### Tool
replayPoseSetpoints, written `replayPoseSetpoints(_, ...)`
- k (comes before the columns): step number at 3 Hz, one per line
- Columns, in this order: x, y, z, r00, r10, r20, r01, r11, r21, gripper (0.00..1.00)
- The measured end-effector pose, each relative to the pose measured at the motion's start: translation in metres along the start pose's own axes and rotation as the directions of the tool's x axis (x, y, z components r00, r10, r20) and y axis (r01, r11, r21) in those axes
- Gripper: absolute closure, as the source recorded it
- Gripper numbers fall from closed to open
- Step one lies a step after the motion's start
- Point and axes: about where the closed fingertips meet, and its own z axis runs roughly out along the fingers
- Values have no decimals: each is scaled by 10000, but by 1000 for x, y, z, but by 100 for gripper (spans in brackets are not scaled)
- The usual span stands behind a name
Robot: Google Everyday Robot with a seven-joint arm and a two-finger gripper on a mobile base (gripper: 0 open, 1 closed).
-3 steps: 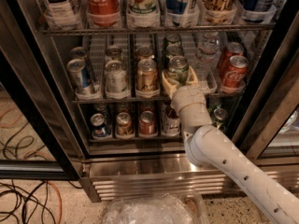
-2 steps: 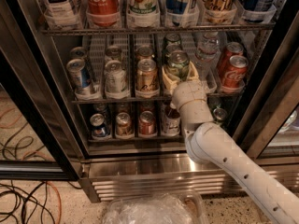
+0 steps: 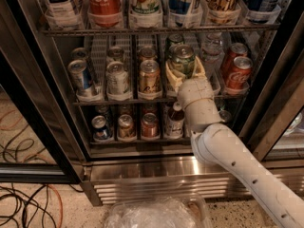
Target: Pick green can from middle shelf of fridge
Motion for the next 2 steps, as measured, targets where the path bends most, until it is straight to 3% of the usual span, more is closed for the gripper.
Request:
replayPoseSetpoints(1, -12, 3, -13, 9999, 81, 90, -78, 9993, -355, 100)
replayPoseSetpoints(2, -19, 11, -34, 9999, 84, -128, -98, 9937, -1116, 100)
